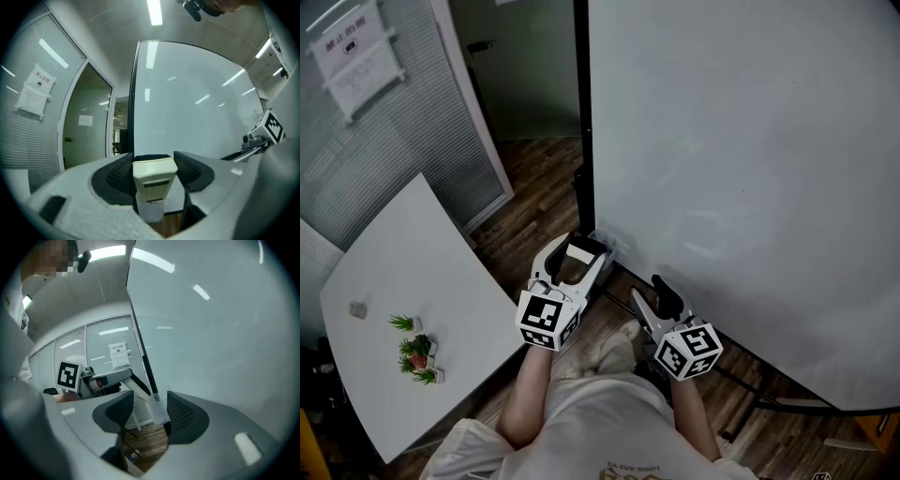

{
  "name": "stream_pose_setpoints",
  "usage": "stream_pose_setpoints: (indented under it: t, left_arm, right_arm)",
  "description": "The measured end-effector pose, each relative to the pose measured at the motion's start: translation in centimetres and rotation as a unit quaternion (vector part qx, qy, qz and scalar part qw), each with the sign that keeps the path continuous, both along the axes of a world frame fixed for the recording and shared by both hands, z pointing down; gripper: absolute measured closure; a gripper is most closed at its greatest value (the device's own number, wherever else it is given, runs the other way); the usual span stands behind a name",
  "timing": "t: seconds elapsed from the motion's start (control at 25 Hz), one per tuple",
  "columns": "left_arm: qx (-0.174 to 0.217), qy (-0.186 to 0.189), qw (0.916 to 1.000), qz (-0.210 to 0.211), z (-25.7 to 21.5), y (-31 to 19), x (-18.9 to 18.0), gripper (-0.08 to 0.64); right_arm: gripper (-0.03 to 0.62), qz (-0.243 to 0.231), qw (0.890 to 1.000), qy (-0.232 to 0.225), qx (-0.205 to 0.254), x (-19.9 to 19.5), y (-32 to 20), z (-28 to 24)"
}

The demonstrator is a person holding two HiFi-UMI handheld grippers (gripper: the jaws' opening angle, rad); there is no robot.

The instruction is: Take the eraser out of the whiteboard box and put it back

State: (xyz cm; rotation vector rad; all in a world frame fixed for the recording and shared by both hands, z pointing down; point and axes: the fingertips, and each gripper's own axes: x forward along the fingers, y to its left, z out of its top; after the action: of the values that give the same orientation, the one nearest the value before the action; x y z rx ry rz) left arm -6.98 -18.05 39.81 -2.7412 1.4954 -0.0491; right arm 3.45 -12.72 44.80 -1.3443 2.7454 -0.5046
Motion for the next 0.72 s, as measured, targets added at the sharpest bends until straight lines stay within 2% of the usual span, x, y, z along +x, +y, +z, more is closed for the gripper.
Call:
stream_pose_setpoints:
  t: [0.72]
  left_arm:
    - [0.004, 0.000, 1.0000, -0.005, -0.4, 1.6, -1.1, 0.290]
  right_arm:
    - [0.367, 0.007, 1.000, 0.000, 0.006, -0.1, 0.7, -0.2]
